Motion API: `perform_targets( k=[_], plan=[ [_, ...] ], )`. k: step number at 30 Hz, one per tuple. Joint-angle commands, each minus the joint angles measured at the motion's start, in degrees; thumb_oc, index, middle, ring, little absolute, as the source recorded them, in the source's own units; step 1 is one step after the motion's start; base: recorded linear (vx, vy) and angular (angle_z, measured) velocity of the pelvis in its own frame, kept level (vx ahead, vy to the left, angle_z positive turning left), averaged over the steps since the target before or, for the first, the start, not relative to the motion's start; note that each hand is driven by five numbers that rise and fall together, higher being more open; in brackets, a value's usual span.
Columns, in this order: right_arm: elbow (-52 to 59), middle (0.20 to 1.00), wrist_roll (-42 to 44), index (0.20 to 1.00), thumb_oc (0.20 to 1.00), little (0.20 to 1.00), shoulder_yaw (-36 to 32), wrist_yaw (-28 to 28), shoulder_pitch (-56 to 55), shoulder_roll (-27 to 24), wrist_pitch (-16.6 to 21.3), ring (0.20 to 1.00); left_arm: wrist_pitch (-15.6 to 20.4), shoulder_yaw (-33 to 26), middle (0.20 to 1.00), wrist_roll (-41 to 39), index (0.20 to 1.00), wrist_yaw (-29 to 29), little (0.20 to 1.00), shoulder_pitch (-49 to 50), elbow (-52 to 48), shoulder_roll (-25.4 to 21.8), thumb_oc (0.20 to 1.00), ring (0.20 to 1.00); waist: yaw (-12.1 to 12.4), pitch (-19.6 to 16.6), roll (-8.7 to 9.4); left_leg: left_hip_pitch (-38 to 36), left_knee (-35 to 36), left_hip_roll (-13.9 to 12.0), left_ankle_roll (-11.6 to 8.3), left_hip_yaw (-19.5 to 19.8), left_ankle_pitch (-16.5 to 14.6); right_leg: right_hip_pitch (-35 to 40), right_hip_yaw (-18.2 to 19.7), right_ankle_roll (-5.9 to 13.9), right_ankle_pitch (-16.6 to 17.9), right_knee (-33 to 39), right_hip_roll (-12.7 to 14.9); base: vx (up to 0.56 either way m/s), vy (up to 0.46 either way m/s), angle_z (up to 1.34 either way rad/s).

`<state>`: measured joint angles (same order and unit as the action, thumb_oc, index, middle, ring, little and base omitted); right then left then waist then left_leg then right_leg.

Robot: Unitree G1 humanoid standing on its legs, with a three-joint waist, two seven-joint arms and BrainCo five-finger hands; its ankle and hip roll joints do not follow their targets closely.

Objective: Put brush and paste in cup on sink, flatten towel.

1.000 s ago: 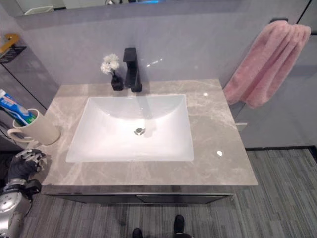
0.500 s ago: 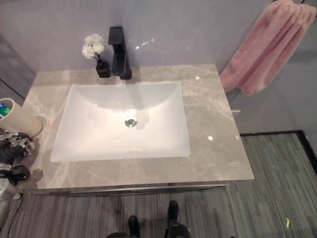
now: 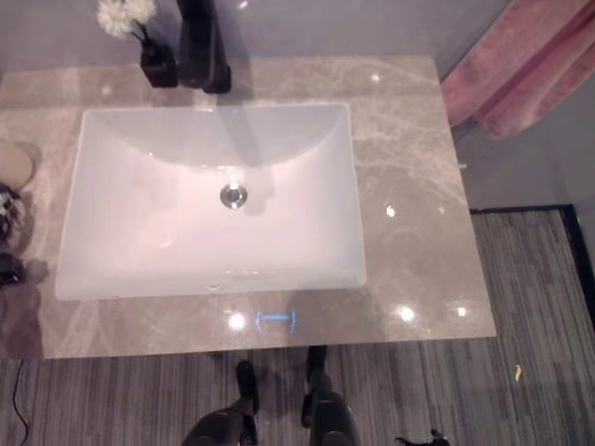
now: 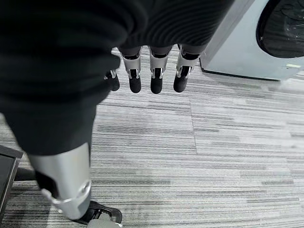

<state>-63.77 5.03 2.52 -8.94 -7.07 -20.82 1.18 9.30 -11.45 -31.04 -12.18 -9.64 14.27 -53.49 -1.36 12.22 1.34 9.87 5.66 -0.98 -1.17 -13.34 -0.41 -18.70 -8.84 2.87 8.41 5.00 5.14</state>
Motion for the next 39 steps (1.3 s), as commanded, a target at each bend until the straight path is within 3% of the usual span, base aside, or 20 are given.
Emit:
perform_targets(
  k=[1,11,16,30,33,34,39],
  plan=[
    [-0.08,1.000,3.01,1.000,1.000,1.000,1.06,-1.31,-0.27,-0.74,0.33,1.000,1.93,1.41,0.200,1.39,0.200,-1.56,0.200,-2.99,4.27,-3.33,0.200,0.200,-3.22,-0.31,-0.52,5.77,-0.66,-0.39,0.93,5.68,0.74,3.31,-0.85,4.95,-4.29,0.00,1.93,0.06,0.009,0.03],
    [-0.04,1.000,4.33,1.000,1.000,1.000,1.91,-2.31,0.40,-1.05,0.94,1.000,2.32,9.73,0.200,0.59,0.200,-3.13,0.200,-16.00,10.91,-6.51,0.200,0.200,-4.67,-0.84,-0.26,8.29,-0.66,-0.77,0.45,5.93,1.15,0.39,0.27,5.22,-3.71,0.00,1.76,0.02,0.004,-0.02],
    [-0.72,1.000,4.04,1.000,1.000,1.000,2.82,-2.21,0.56,-0.61,0.74,1.000,1.93,12.52,0.200,1.27,0.200,-2.43,0.200,-18.08,11.74,-5.29,0.200,0.200,-4.73,-0.83,-0.19,7.45,-0.66,-0.61,0.36,5.96,0.96,1.11,0.39,5.17,-3.77,0.00,1.80,-0.03,-0.003,-0.02],
    [-1.88,1.000,-0.41,1.000,1.000,1.000,3.38,-0.27,1.37,-1.25,0.31,1.000,2.42,4.71,0.200,1.97,0.200,3.55,0.200,1.38,0.75,2.77,0.200,0.200,-2.61,-2.56,-0.05,3.09,-0.66,-0.59,0.63,6.83,0.51,6.47,-1.46,4.15,-4.76,0.00,1.87,-0.07,-0.013,0.03],
    [-1.82,1.000,-1.26,1.000,1.000,1.000,3.30,-0.55,1.48,-1.59,0.39,1.000,2.56,3.01,0.200,1.94,0.200,3.29,0.200,3.31,0.30,3.42,0.200,0.200,-2.08,-2.83,0.03,2.85,-0.66,-0.62,0.67,6.98,0.55,6.81,-1.68,4.12,-4.77,0.00,1.92,-0.07,-0.006,0.07],
    [-0.59,1.000,-5.75,1.000,1.000,1.000,5.51,-1.02,1.35,-2.54,0.36,1.000,2.55,1.05,0.200,2.55,0.200,2.69,0.200,5.12,0.67,3.39,0.200,0.200,-1.60,-2.90,-0.01,2.84,-0.66,-0.55,0.75,7.14,0.61,6.83,-1.86,4.11,-4.74,0.00,1.91,-0.06,0.001,0.07],
    [-1.17,1.000,-3.92,1.000,1.000,1.000,4.02,-0.63,1.21,-2.39,0.20,1.000,2.50,-1.51,0.200,2.53,0.200,1.50,0.200,6.06,1.81,2.67,0.200,0.200,-1.65,-3.22,-0.03,2.36,-0.66,-0.58,0.86,7.13,0.68,7.38,-2.14,4.13,-4.75,0.00,1.92,-0.01,0.002,0.01]
  ],
)
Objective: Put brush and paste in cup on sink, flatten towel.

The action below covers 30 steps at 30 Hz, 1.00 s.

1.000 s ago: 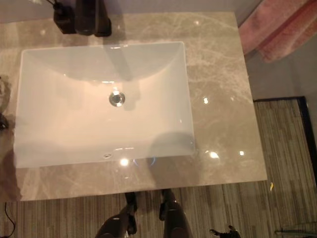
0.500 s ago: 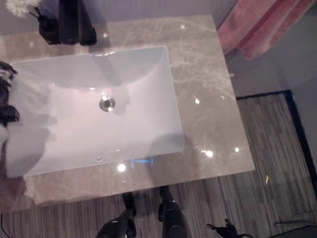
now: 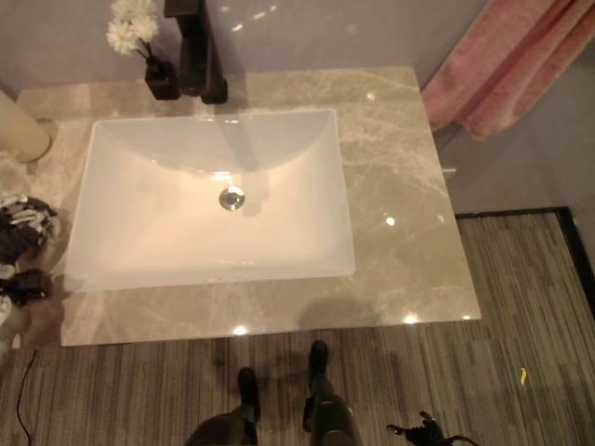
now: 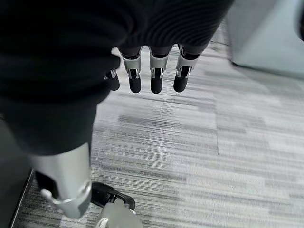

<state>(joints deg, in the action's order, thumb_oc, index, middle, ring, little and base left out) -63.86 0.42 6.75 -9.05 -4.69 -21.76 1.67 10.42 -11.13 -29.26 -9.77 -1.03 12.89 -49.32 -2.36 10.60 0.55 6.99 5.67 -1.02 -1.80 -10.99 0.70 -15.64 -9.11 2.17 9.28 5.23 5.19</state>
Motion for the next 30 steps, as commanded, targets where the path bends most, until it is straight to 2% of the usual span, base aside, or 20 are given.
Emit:
perform_targets(
  k=[1,5,7,13,23,30],
  plan=[
    [-1.97,1.000,0.97,1.000,1.000,1.000,-0.43,-0.37,-1.54,-1.25,-0.31,1.000,1.42,-2.17,0.200,0.57,0.200,-1.22,0.200,-3.04,3.95,-1.98,0.200,0.200,-0.74,-1.71,0.79,5.23,-0.67,-0.55,1.51,4.78,-0.41,4.40,-1.90,4.83,-5.61,-0.23,1.82,0.00,0.000,0.00],
    [-3.16,1.000,1.46,1.000,1.000,1.000,-0.16,-0.10,-1.91,-1.15,-0.41,1.000,1.70,-2.47,0.200,0.50,0.200,-2.40,0.200,-5.54,5.78,-4.09,0.200,0.200,-0.88,-1.64,0.92,5.60,-0.67,-0.55,1.36,4.71,-0.20,4.07,-2.15,4.89,-5.53,-0.23,1.79,0.00,0.000,0.00],
    [-3.78,1.000,2.36,1.000,1.000,1.000,0.27,0.26,-1.71,-1.68,-0.46,1.000,1.62,-1.15,0.200,0.26,0.200,-3.45,0.200,-10.08,8.30,-7.83,0.200,0.200,-1.45,-1.22,0.95,6.62,-0.67,-0.52,1.20,4.65,0.19,3.06,-2.25,5.12,-5.25,-0.23,1.71,0.03,0.012,0.02],
    [-4.89,1.000,4.55,1.000,1.000,1.000,-1.89,-0.57,-1.80,-3.21,-0.72,1.000,0.89,1.48,0.200,0.06,0.200,-5.49,0.200,-16.15,12.03,-12.23,0.200,0.200,-2.22,-0.88,1.01,8.56,-0.67,-0.64,0.99,4.42,0.66,1.02,-2.08,5.75,-4.58,-0.23,1.57,0.06,0.017,0.00],
    [-4.76,1.000,6.02,1.000,1.000,1.000,-2.44,-0.77,-1.98,-3.39,-0.90,1.000,0.61,3.38,0.200,-1.05,0.200,-7.21,0.200,-20.64,15.89,-12.87,0.200,0.200,-2.78,-0.78,1.35,9.58,-0.67,-0.88,0.90,4.72,0.48,0.07,-2.10,5.69,-5.01,-0.23,1.48,0.07,0.011,-0.03],
    [-2.41,1.000,7.34,1.000,1.000,1.000,-1.52,-1.11,-0.81,-4.10,-0.33,1.000,0.17,8.61,0.200,-1.39,0.200,-7.76,0.200,-29.01,21.60,-16.11,0.200,0.200,-3.44,-0.66,1.71,10.97,-0.67,-0.96,0.82,5.02,0.74,-1.39,-1.76,5.80,-4.77,-0.23,1.21,0.03,0.002,0.01]
  ],
)
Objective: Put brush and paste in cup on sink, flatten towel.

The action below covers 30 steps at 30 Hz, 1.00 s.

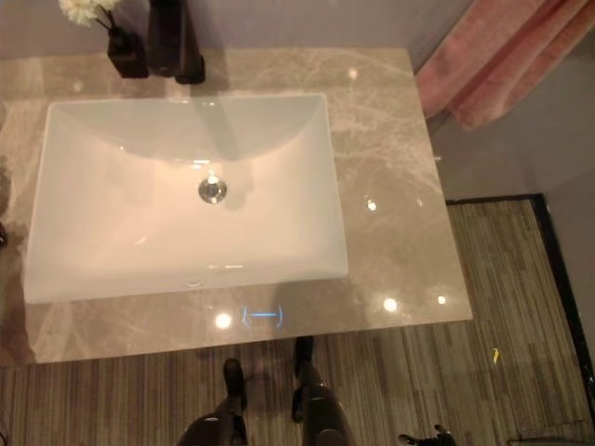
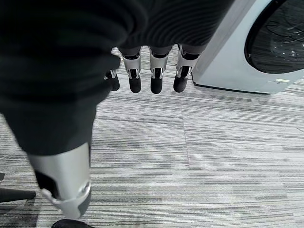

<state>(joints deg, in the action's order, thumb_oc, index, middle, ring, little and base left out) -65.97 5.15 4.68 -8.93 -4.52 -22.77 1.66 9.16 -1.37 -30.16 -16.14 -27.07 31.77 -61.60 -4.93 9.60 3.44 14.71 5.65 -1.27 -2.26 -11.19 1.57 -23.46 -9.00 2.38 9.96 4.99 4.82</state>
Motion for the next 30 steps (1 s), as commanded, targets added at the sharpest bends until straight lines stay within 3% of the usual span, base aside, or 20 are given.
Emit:
perform_targets(
  k=[1,8,17,21,30],
  plan=[
    [-0.21,1.000,2.82,1.000,1.000,1.000,0.64,-1.26,-0.74,-3.11,-0.19,1.000,1.41,0.21,0.200,-0.72,0.200,-1.48,0.200,-5.07,3.77,-4.47,0.200,0.200,-1.00,0.49,-1.08,3.52,-0.65,-0.75,1.24,5.25,-0.06,6.12,-1.64,5.63,-5.31,0.01,1.49,0.02,0.009,-0.03],
    [-0.52,1.000,3.14,1.000,1.000,1.000,2.59,-0.98,-0.15,-3.15,0.16,1.000,1.15,8.84,0.200,-0.56,0.200,-1.34,0.200,-17.20,10.26,-7.45,0.200,0.200,-1.77,1.07,-0.49,5.86,-0.65,-1.09,1.12,5.93,0.57,4.01,-1.46,5.77,-4.89,0.01,1.29,0.00,0.000,-0.01],
    [-0.68,1.000,3.33,1.000,1.000,1.000,3.33,-1.10,-0.19,-2.38,0.38,1.000,1.14,11.83,0.200,0.08,0.200,-0.86,0.200,-18.45,8.45,-5.57,0.200,0.200,-1.59,1.09,-0.06,5.98,-0.65,-1.07,1.17,6.17,0.51,3.81,-1.04,5.64,-5.03,0.01,1.17,0.00,0.004,-0.01],
    [-0.48,1.000,2.80,1.000,1.000,1.000,3.50,-0.79,-0.29,-2.27,0.44,1.000,1.72,9.60,0.200,0.73,0.200,0.41,0.200,-12.87,2.09,-4.13,0.200,0.200,-1.17,0.97,-0.21,4.96,-0.65,-0.86,1.22,6.42,0.21,4.96,-1.20,5.35,-5.41,0.01,1.29,-0.02,-0.005,0.04],
    [0.16,1.000,0.45,1.000,1.000,1.000,2.26,-0.02,-0.74,-2.11,0.18,1.000,3.53,-4.67,0.200,-2.09,0.200,4.82,0.200,10.49,-14.99,-2.32,0.200,0.200,0.88,0.53,-0.81,3.05,-0.65,-0.47,1.11,7.66,-0.05,8.15,-3.03,4.78,-6.21,0.01,1.48,-0.05,-0.012,0.03]
  ],
)
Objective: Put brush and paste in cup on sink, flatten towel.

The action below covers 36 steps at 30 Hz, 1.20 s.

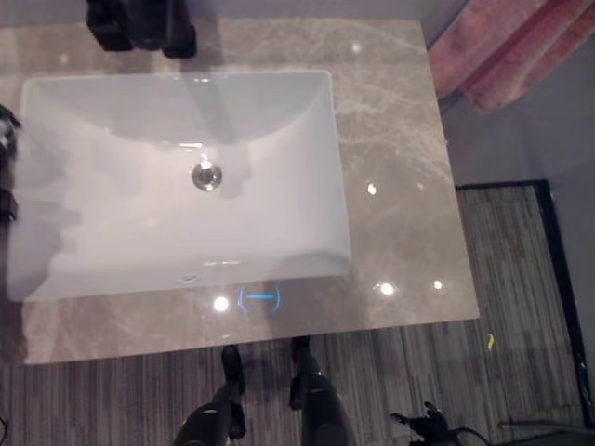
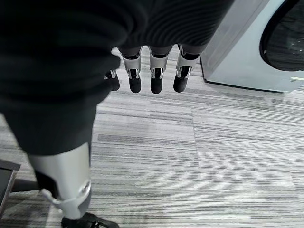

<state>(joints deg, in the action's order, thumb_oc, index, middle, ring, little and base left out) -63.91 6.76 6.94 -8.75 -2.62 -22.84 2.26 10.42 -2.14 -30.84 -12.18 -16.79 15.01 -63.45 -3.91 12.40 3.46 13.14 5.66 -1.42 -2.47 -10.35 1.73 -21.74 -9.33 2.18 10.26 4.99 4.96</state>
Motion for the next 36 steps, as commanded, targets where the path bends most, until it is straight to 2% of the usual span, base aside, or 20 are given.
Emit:
perform_targets(
  k=[1,6,12,13,14,15,16,17,20,21,22,27,28,29,31,32,33,34,35,36],
  plan=[
    [-2.47,1.000,-1.61,1.000,1.000,1.000,-0.33,-0.15,-2.57,-2.03,-0.38,1.000,2.43,-5.82,0.200,-1.00,0.200,0.81,0.200,2.14,1.12,-0.54,0.200,0.200,0.30,-2.28,-0.83,4.47,-0.66,-0.23,1.29,7.18,-0.13,6.87,-3.18,4.96,-6.58,0.01,1.38,-0.08,-0.017,0.11],
    [-3.27,1.000,-2.10,1.000,1.000,1.000,-0.45,-0.05,-1.69,-2.49,-0.28,1.000,2.22,-10.54,0.200,0.15,0.200,-0.44,0.200,5.28,3.90,-1.71,0.200,0.200,1.02,-2.34,-0.61,4.61,-0.66,-0.07,1.59,7.70,0.17,6.96,-3.88,5.06,-6.43,0.01,1.44,-0.05,0.011,0.27],
    [-3.20,1.000,-1.87,1.000,1.000,1.000,-0.04,0.09,-1.94,-2.39,-0.42,1.000,2.14,-10.40,0.200,-0.77,0.200,-2.12,0.200,1.60,8.64,-3.33,0.200,0.200,0.86,-2.14,0.09,4.64,-0.66,0.04,1.84,7.75,0.17,6.87,-3.85,5.19,-6.34,0.01,1.51,0.01,0.026,0.02],
    [-3.35,1.000,-1.75,1.000,1.000,1.000,0.12,0.21,-2.23,-2.19,-0.54,1.000,1.87,-9.67,0.388,-0.73,0.388,-2.59,0.388,0.39,9.61,-2.96,0.388,0.388,0.55,-2.13,0.41,3.94,-0.66,0.16,2.18,7.58,-0.17,7.64,-3.70,5.18,-6.30,0.01,1.64,0.05,0.058,-0.01],
    [-3.82,1.000,-1.81,1.000,1.000,1.000,0.40,0.33,-2.42,-1.88,-0.64,1.000,1.74,-8.69,0.407,-0.57,0.407,-2.84,0.407,-0.73,10.28,-2.29,0.407,0.407,0.35,-2.11,0.59,3.18,-0.66,0.34,2.43,7.54,-0.48,8.54,-3.57,5.18,-6.38,0.01,1.76,0.05,0.058,-0.02],
    [-3.83,1.000,-1.80,1.000,1.000,1.000,0.33,0.33,-2.44,-1.86,-0.63,1.000,1.75,-8.48,0.269,-0.56,0.269,-2.87,0.269,-0.94,10.35,-2.29,0.269,0.269,0.42,-1.97,0.61,3.03,-0.66,0.36,2.45,7.54,-0.51,8.70,-3.58,5.20,-6.41,0.01,1.78,0.05,0.069,-0.03],
    [-4.50,1.000,-1.69,1.000,1.000,1.000,0.11,0.50,-2.79,-1.34,-0.88,1.000,1.86,-7.08,0.200,-0.66,0.200,-2.68,0.200,-1.72,10.20,-0.69,0.200,0.200,0.11,-2.26,0.82,1.73,-0.66,0.78,2.79,7.52,-1.21,10.14,-3.32,5.13,-6.40,0.01,1.99,0.03,0.048,-0.03],
    [-4.49,1.000,-1.70,1.000,1.000,1.000,0.05,0.50,-2.83,-1.34,-0.88,1.000,1.85,-6.97,0.200,-0.64,0.200,-2.71,0.200,-1.83,10.21,-0.67,0.200,0.200,0.18,-2.11,0.83,1.54,-0.66,0.80,2.81,7.51,-1.25,10.33,-3.32,5.15,-6.44,0.01,2.01,0.04,0.080,0.01],
    [-5.40,1.000,-2.32,1.000,1.000,1.000,-0.67,0.36,-3.51,-0.33,-1.44,1.000,3.23,-8.46,0.200,-0.98,0.200,-3.53,0.200,0.24,6.94,4.14,0.200,0.200,0.37,-2.56,0.66,-1.22,-0.66,1.51,3.20,7.38,-2.50,13.00,-2.93,5.09,-7.05,0.01,2.37,0.03,0.074,-0.02],
    [-5.76,1.000,-3.25,1.000,1.000,1.000,-0.87,0.47,-3.80,0.59,-1.65,1.000,4.68,-11.74,0.200,-1.17,0.200,-4.52,0.200,3.08,4.14,7.92,0.200,0.200,0.92,-3.21,0.54,-3.35,-0.66,1.80,3.47,7.13,-3.35,15.14,-2.92,5.00,-7.87,0.01,2.67,0.03,0.061,-0.11],
    [-5.77,1.000,-3.26,1.000,1.000,1.000,-0.76,0.48,-3.80,0.50,-1.64,1.000,4.62,-12.02,0.200,-1.11,0.200,-4.55,0.200,3.42,3.92,8.03,0.200,0.200,0.83,-3.17,0.50,-3.48,-0.66,1.81,3.48,7.11,-3.39,15.25,-2.90,5.01,-7.90,0.01,2.69,0.02,0.068,-0.19],
    [-6.70,1.000,-4.55,1.000,1.000,1.000,-2.02,0.48,-2.05,1.55,-2.25,1.000,7.80,-22.04,0.200,-3.11,0.200,-6.23,0.200,12.24,-0.03,16.01,0.200,0.200,2.00,-5.29,-0.04,-8.73,-0.66,2.38,4.14,6.10,-5.26,20.23,-3.02,4.95,-9.66,0.01,3.39,0.01,0.032,-0.01],
    [-6.37,1.000,-4.76,1.000,1.000,1.000,-2.52,0.59,-1.29,2.10,-2.14,1.000,9.78,-25.66,0.200,-5.21,0.200,-6.87,0.200,14.39,-0.90,19.77,0.200,0.200,2.69,-6.54,0.04,-10.70,-0.66,2.59,4.43,5.81,-6.07,22.02,-2.81,4.83,-10.31,0.01,3.54,0.03,0.012,0.04],
    [-6.36,1.000,-4.76,1.000,1.000,1.000,-2.41,0.59,-1.30,2.03,-2.15,1.000,9.72,-25.87,0.200,-5.19,0.200,-6.89,0.200,14.66,-1.12,19.93,0.200,0.200,2.62,-6.45,0.00,-10.87,-0.66,2.60,4.43,5.77,-6.12,22.17,-2.77,4.84,-10.35,0.01,3.55,0.03,0.013,0.00],
    [-6.14,1.000,-5.15,1.000,1.000,1.000,-2.40,0.81,-1.02,2.44,-2.18,1.000,11.87,-27.44,0.200,-9.36,0.200,-4.79,0.200,15.67,-3.50,24.21,0.200,0.200,3.13,-7.37,0.06,-12.56,-0.66,2.81,4.64,5.66,-6.62,23.98,-3.11,4.82,-10.96,0.01,3.76,0.01,0.004,-0.02],
    [-5.96,1.000,-5.61,1.000,1.000,1.000,-2.53,1.04,-1.17,2.56,-2.18,1.000,12.90,-27.80,0.313,-15.30,0.313,-0.77,0.313,15.79,-5.27,27.53,0.313,0.313,3.33,-7.52,0.05,-13.59,-0.66,3.01,4.84,5.55,-7.02,24.87,-3.10,4.89,-11.16,0.01,3.89,0.00,0.000,0.00],
    [-5.91,1.000,-6.18,1.000,1.000,1.000,-2.85,1.44,-1.13,2.69,-2.19,1.000,13.18,-27.68,0.489,-24.52,0.489,5.45,0.489,16.21,-8.18,32.79,0.489,0.489,3.56,-7.73,0.02,-14.45,-0.66,3.24,5.06,5.53,-7.39,25.66,-3.09,4.94,-11.40,0.01,4.01,0.01,0.059,0.08],
    [-5.92,1.000,-7.72,1.000,1.000,1.000,-3.17,2.76,-1.26,3.10,-2.00,1.000,14.03,-29.45,0.583,-27.52,0.583,8.83,0.583,18.36,-8.43,36.00,0.583,0.583,4.07,-8.65,-0.17,-15.58,-0.66,3.66,5.43,5.44,-7.80,26.49,-2.91,4.98,-11.57,0.01,4.23,0.00,0.060,0.03],
    [-5.81,1.000,-8.45,1.000,1.000,1.000,-3.19,3.34,-1.45,3.78,-1.80,1.000,14.62,-30.28,0.887,-27.88,0.887,9.71,0.887,19.22,-8.46,37.96,0.887,0.887,4.39,-9.07,-0.22,-16.28,-0.66,3.86,5.56,5.24,-7.98,27.14,-2.88,4.98,-11.72,0.01,4.34,0.01,0.048,-0.02],
    [-5.79,1.000,-8.48,1.000,1.000,1.000,-3.16,3.36,-1.50,3.72,-1.79,1.000,14.62,-30.32,1.000,-27.88,1.000,9.75,1.000,19.37,-8.57,38.09,1.000,1.000,4.40,-9.01,-0.27,-16.43,-0.66,3.88,5.57,5.18,-8.02,27.27,-2.83,4.99,-11.75,0.01,4.36,0.00,0.022,-0.08]
  ],
)
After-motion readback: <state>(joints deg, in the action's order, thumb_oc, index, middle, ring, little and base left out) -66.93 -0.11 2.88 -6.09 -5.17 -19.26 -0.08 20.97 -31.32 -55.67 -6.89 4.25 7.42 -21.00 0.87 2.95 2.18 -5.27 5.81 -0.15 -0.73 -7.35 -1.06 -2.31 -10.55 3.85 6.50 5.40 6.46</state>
